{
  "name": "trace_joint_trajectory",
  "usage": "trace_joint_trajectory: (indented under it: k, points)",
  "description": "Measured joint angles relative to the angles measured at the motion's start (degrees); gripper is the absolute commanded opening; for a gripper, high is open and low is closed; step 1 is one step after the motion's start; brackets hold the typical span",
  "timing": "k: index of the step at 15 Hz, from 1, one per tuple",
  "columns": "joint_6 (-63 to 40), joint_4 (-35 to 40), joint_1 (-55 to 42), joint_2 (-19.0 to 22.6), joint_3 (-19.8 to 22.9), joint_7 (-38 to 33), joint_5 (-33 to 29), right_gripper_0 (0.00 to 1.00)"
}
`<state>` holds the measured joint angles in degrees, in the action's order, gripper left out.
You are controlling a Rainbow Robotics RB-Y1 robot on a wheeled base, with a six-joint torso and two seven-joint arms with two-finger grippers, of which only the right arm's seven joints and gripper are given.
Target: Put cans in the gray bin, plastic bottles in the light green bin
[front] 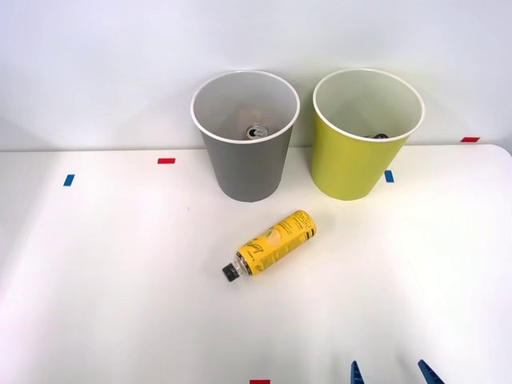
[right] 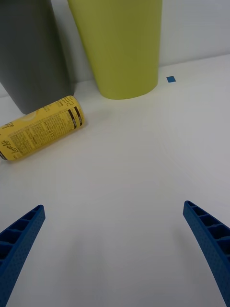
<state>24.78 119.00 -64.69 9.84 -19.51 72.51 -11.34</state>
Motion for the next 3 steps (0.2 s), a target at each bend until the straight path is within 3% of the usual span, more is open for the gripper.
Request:
trace_joint_trajectory:
  k: [3]
  points:
    - [0.00,0.00,0.00,0.00,0.00,0.00,0.00,1.00]
